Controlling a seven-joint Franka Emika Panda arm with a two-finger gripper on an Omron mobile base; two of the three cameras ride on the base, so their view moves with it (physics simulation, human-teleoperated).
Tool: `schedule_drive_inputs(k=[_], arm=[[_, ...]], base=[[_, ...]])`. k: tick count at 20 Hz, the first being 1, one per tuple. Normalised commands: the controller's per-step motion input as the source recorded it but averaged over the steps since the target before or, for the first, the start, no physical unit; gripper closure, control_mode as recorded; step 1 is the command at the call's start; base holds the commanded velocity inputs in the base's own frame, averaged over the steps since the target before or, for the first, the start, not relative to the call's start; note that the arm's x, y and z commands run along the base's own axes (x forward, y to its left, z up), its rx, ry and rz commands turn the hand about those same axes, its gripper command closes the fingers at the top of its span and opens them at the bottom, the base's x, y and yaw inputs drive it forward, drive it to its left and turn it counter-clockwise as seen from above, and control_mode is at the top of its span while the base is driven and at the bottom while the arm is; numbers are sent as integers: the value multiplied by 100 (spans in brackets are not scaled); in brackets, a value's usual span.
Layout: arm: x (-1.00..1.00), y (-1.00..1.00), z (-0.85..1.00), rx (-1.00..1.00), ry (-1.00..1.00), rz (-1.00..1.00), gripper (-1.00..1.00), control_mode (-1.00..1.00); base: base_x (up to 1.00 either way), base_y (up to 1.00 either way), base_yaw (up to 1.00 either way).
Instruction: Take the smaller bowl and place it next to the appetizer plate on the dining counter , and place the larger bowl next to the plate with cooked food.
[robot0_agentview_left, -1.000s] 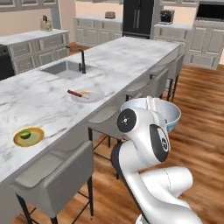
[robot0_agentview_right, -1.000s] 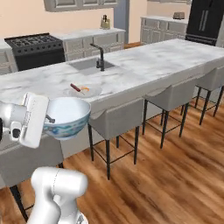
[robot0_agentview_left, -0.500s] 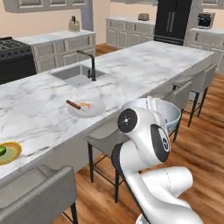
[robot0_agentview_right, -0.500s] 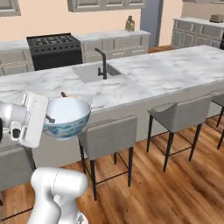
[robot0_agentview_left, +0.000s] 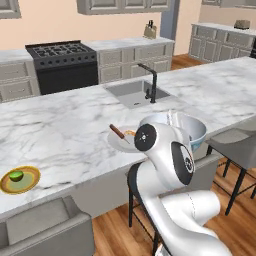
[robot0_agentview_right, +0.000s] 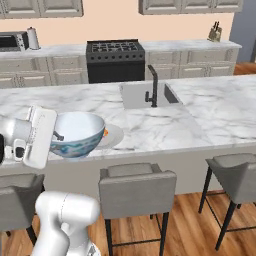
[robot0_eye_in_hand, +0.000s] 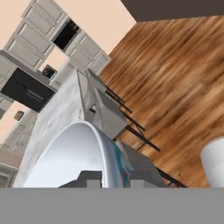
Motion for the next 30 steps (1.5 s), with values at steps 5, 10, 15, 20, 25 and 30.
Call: schedule_drive_inputs(k=[5, 10, 15, 20, 25, 30], arm=[[16, -10, -21, 0, 0, 24, 100, -100], [89, 6, -47, 0, -1, 1, 100, -100], [100, 45, -62, 0, -5, 0, 100, -100], [100, 86, -50, 1, -6, 7, 100, -100], [83, 90, -24, 6, -4, 12, 100, -100], [36, 57, -26, 25, 3, 22, 100, -100]], base=[[19, -14, 20], [0, 0, 0], [0, 0, 0], [0, 0, 0], [0, 0, 0], [0, 0, 0]])
